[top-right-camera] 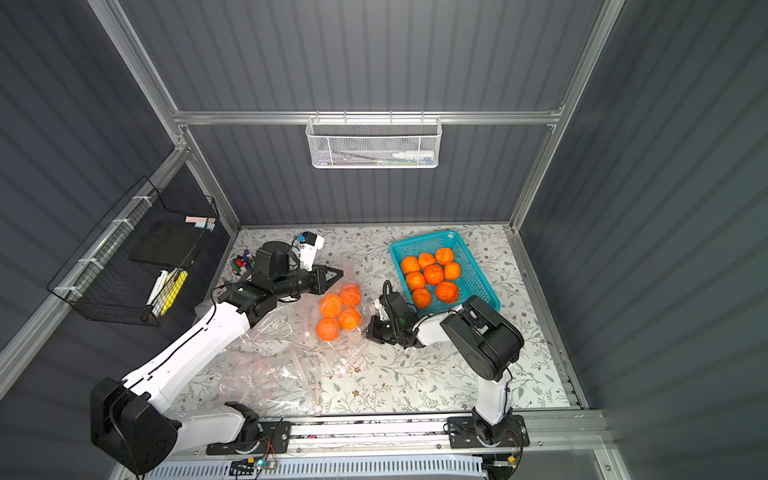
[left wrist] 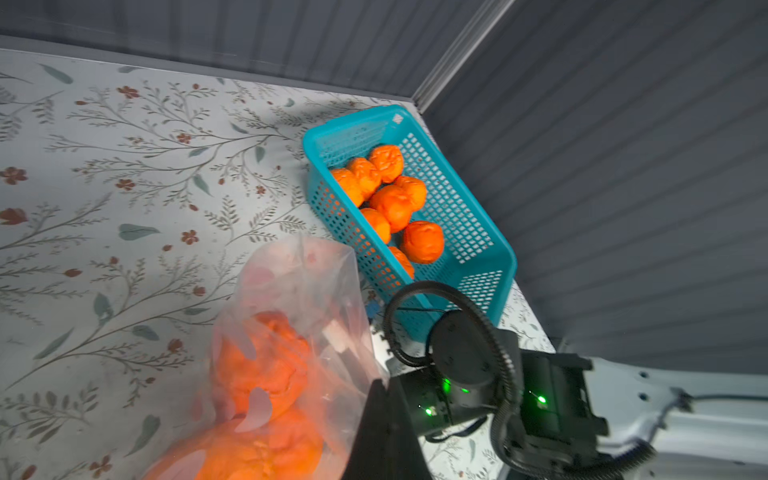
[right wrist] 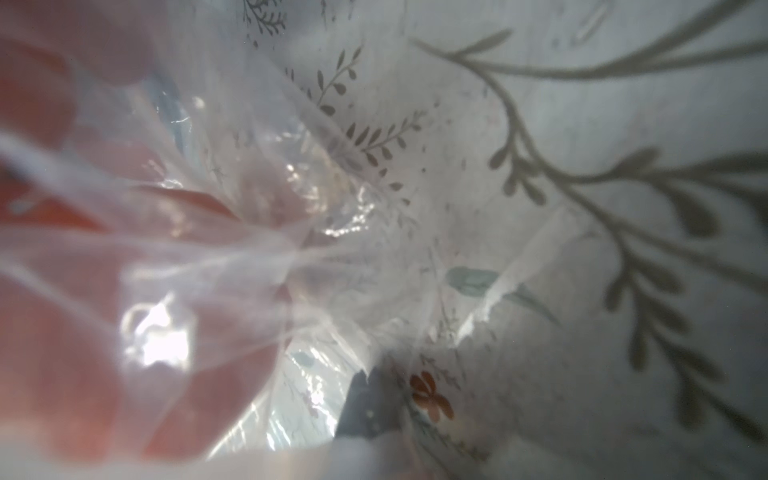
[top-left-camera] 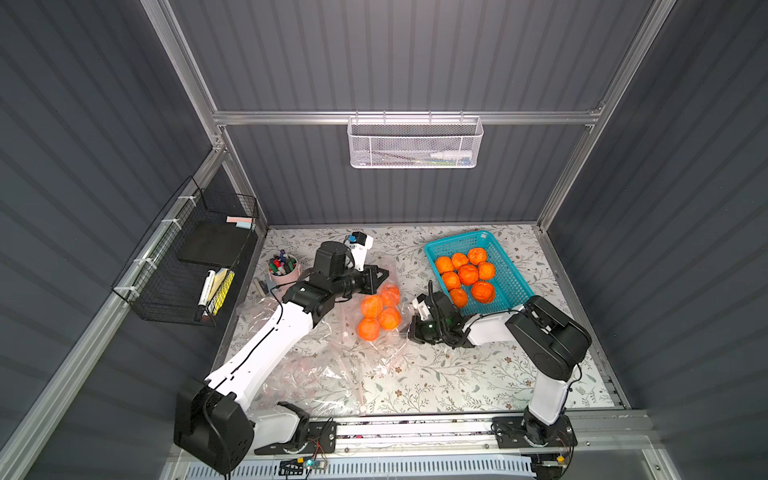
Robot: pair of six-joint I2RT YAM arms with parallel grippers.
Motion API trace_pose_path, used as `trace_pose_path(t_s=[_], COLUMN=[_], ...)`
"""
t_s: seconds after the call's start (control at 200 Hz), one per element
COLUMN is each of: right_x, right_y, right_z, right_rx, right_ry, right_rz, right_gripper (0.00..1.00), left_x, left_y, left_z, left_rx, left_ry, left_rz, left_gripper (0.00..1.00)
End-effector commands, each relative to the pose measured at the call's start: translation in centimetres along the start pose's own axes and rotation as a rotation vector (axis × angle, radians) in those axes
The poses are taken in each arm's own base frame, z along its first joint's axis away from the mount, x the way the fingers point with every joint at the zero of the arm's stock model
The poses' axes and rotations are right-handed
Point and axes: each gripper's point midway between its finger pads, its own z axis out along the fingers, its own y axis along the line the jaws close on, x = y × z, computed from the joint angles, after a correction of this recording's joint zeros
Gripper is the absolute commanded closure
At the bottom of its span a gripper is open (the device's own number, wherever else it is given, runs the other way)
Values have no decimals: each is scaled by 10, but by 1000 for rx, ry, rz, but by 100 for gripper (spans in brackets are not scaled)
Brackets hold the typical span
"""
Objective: Open the zip-top bag and take out the orange
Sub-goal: Adjust the zipper food storage bag at the center of the board.
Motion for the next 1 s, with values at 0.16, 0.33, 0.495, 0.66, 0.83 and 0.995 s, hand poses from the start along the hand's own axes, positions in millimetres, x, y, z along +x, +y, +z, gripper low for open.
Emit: trace_pose_path(t_s=[0.16, 0.33, 0.495, 0.66, 0.83, 0.995], right_x=[27, 26, 26, 25, 25, 22], right_y=[-51, -51, -51, -50, -48, -46], right_z=[-2, -3, -3, -2, 0, 0], right_rx=[178, 172, 170, 165, 160, 155], right_ry=[55, 44, 43, 41, 46, 43], right_rz=[58, 58, 60, 60, 58, 56], right_gripper=[96, 97, 97, 97, 97, 97], left_x=[10, 3, 10, 7, -34, -16], left_y=[-34, 27, 91, 115, 107, 46], left_z=[-21, -8, -4, -9, -48, -26], left_rx=[153, -163, -467, -612, -738, -354], left_ry=[19, -18, 7, 19, -84, 1], left_rz=[37, 33, 22, 45, 99, 186], left_gripper=[97, 97, 92, 49, 23, 37])
